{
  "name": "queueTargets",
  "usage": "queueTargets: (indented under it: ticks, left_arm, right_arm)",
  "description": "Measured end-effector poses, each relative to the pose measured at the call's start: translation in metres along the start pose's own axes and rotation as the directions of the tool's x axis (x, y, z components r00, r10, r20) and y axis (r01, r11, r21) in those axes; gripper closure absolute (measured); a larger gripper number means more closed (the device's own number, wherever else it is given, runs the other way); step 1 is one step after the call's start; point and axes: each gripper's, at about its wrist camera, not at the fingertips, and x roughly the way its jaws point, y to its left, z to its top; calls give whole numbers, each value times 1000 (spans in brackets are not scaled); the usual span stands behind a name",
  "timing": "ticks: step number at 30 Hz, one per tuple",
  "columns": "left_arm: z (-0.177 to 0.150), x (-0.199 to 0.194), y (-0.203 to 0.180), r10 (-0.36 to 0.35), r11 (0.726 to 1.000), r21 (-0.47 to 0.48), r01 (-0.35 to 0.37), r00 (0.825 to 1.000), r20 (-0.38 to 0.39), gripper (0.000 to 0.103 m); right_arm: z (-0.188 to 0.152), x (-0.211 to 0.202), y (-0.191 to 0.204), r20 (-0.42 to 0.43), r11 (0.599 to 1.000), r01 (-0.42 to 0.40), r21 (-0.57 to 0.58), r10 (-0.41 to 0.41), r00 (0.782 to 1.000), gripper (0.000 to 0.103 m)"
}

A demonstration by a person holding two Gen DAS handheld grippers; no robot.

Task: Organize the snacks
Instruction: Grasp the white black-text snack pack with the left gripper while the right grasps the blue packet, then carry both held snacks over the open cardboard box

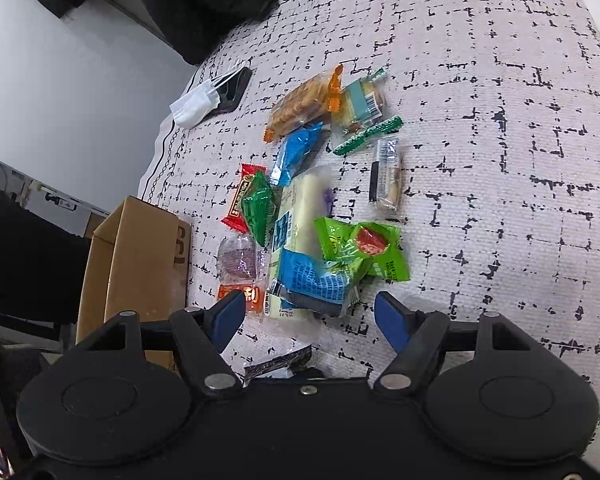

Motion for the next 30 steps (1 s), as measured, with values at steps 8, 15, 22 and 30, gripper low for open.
queueTargets:
  ticks: [8, 15, 22, 30]
  left_arm:
    - [3, -23, 16, 18, 1000, -17, -17, 998, 64, 57]
    - [2, -45, 29, 18, 1000, -23, -15, 995, 101, 57]
    - [3, -79, 36, 10, 999, -36, -5, 988, 151, 57]
    - [11, -124, 45, 6, 999, -53, 4, 982, 190, 57]
  right_arm:
    - [6, 19, 5, 4, 997, 77, 20, -77, 997, 56]
    - [2, 5, 3, 40, 995, 98, 35, -99, 994, 67]
    - [-13, -9, 27, 25, 995, 94, -44, -93, 995, 67]
    - [-23, -31, 56, -16, 993, 52, -103, -54, 998, 67]
